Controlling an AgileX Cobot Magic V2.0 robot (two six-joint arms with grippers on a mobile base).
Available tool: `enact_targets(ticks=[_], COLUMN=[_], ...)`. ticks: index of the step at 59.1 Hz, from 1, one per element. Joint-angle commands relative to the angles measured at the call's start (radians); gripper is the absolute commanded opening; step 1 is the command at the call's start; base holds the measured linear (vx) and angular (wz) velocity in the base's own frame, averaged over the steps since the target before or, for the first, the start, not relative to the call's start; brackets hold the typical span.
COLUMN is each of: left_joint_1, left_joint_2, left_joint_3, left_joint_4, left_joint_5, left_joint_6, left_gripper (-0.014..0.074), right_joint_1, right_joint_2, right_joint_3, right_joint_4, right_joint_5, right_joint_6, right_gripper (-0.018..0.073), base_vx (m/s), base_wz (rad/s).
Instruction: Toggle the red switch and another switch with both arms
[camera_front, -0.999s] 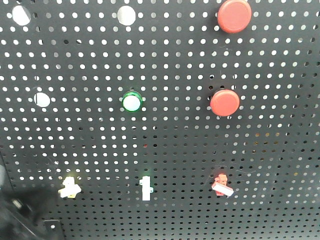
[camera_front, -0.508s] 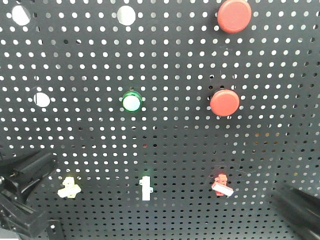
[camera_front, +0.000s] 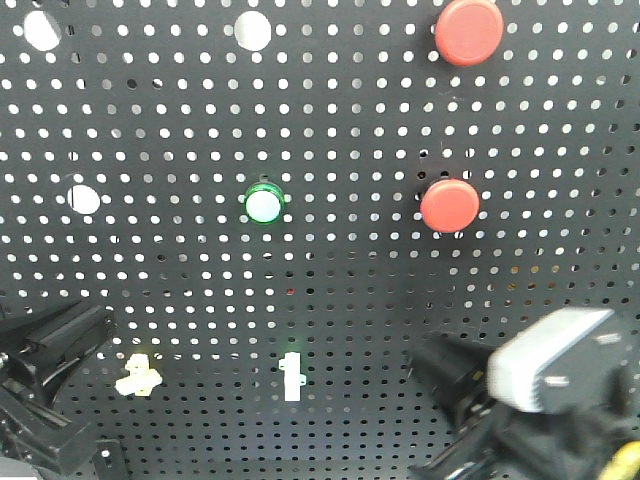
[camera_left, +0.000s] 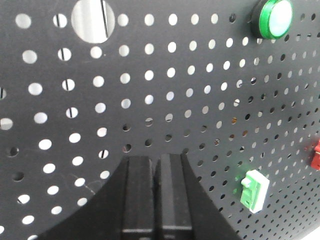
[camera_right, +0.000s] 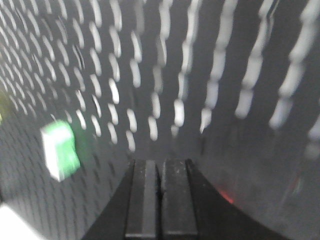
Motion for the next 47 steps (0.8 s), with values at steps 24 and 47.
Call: enact_targets(ticks=[24,47], left_joint_1=[-0.007,-0.007], left_joint_2=[-0.01,-0.01], left_joint_3=[-0.035,-0.035], left_joint_4=[-0.009,-0.009], left_joint_5=[-0.083,-0.08], left_joint_6=[0.004,0.004], left_gripper=[0.0002,0.0001], right_joint_1=[0.08,0.084], right_joint_2=[-0.049,-0.099], right_joint_3=[-0.03,-0.03], right_joint_4=[0.025,0.026], right_joint_5=[0.209,0.087], right_joint_6=[0.045,0.046], right_gripper=[-0.0006,-0.0006], base_vx=[0.0,0.0], base_wz=[0.0,0.0])
